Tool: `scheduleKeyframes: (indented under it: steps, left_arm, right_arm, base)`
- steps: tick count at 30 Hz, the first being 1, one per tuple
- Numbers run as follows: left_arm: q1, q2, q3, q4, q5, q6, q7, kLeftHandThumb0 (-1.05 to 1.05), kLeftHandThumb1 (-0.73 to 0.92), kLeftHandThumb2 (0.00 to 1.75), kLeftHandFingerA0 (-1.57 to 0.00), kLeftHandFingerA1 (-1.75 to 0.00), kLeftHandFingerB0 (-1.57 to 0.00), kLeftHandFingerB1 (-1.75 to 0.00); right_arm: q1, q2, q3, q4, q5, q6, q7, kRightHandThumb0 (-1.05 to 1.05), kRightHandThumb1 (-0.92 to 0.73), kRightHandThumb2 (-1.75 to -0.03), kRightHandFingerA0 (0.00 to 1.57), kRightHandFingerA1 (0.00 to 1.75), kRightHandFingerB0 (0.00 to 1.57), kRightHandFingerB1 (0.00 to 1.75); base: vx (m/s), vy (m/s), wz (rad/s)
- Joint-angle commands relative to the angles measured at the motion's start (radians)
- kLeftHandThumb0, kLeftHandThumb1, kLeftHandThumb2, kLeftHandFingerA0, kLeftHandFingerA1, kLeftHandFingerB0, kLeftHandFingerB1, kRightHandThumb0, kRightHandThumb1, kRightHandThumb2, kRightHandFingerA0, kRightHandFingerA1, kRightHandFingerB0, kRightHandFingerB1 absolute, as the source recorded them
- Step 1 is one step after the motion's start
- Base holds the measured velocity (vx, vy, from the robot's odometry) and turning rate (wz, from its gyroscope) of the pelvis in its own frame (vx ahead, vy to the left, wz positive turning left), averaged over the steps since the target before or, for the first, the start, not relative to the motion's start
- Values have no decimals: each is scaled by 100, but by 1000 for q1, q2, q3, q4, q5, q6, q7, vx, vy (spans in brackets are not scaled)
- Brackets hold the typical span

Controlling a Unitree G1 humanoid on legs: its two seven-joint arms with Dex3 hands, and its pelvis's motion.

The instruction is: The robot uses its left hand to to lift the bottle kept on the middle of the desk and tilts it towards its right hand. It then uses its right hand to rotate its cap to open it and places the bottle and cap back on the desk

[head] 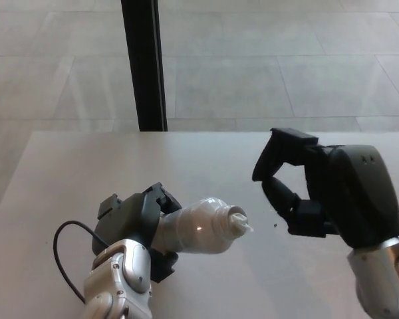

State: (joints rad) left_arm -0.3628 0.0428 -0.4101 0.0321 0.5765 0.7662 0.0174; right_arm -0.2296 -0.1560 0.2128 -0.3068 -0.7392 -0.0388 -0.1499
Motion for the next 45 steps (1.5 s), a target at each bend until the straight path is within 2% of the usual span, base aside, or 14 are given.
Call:
scheduleKeyframes:
  steps: [1, 5, 9, 14, 16, 25, 27, 28, 34, 35, 36, 38, 44, 45]
  left_arm:
    - [57, 43, -10, 33, 4, 80, -63, 2, 67, 100, -76, -170, -65, -117]
    - [19, 127, -108, 48, 58, 129, -152, -7, 75, 86, -70, -162, -71, -113]
    - [-58, 235, -238, 63, 100, 187, -324, -11, 81, 76, -63, -85, -58, -68]
    - [-168, 346, -465, 102, 219, 203, -541, -17, 79, 63, -75, -109, -56, -59]
    - [-202, 379, -524, 106, 259, 170, -609, -21, 74, 61, -71, -73, -57, -55]
    - [-253, 418, -607, 76, 243, 193, -700, -19, 67, 59, -67, -63, -53, -51]
    - [-260, 409, -605, 77, 216, 184, -697, -36, 50, 91, -82, -83, -67, -71]
    - [-261, 408, -605, 77, 215, 171, -691, -33, 66, 58, -93, -78, -78, -61]
    - [-237, 393, -561, 51, 186, 149, -601, -41, 45, 88, -76, -80, -61, -68]
    - [-237, 390, -553, 51, 179, 150, -599, -47, 46, 90, -62, -73, -40, -60]
    - [-228, 372, -510, 36, 143, 178, -590, -37, 49, 101, -10, -55, 0, -50]
    - [-205, 350, -453, 11, 112, 207, -564, -54, 40, 85, -1, -51, -1, -43]
    - [-124, 292, -269, -46, 41, 200, -522, -78, 56, 58, 0, 0, 0, 0]
    - [-105, 275, -230, -53, 30, 193, -507, -81, 50, 70, 0, 0, 0, 0]
  right_arm:
    - [25, -52, -77, 34, 93, -65, -1, -44, -58, -122, 125, 175, 86, 148]
    - [86, -75, -122, 20, 133, -56, 32, -38, -54, -119, 122, 175, 85, 150]
    - [142, -79, -166, 18, 162, -67, 20, -46, -56, -115, 108, 175, 84, 146]
    - [230, -89, -219, 10, 202, -40, 52, -45, -56, -115, 109, 175, 87, 139]
    - [248, -100, -228, 22, 192, -56, 42, -47, -61, -104, 114, 175, 88, 120]
    - [305, -110, -242, 30, 207, -64, 64, -50, -64, -88, 116, 175, 84, 96]
    - [319, -111, -240, 48, 212, -89, 53, -51, -75, -74, 106, 175, 78, 85]
    - [320, -111, -242, 52, 217, -97, 50, -53, -77, -69, 104, 175, 74, 80]
    - [320, -100, -255, 55, 237, -96, 44, -65, -59, -99, 87, 119, 29, 58]
    - [321, -96, -256, 52, 237, -92, 43, -61, -74, -62, 67, 146, 27, 45]
    - [320, -94, -256, 49, 217, -77, 37, -39, -50, -106, 48, 88, 0, 52]
    - [320, -95, -255, 47, 197, -67, 33, -70, -75, -62, 31, 131, 6, 42]
    - [322, -103, -249, 48, 163, -61, 19, -76, -80, -59, 15, 122, 6, 37]
    - [323, -101, -248, 46, 158, -60, 15, -80, -62, -95, 31, 91, 3, 43]
  base:
    - [0, 0, 0]
    - [0, 0, 0]
    - [0, 0, 0]
    - [0, 0, 0]
    - [0, 0, 0]
    - [0, 0, 0]
    - [0, 0, 0]
    - [0, 0, 0]
    - [0, 0, 0]
    - [0, 0, 0]
    - [0, 0, 0]
    - [0, 0, 0]
    - [0, 0, 0]
    - [0, 0, 0]
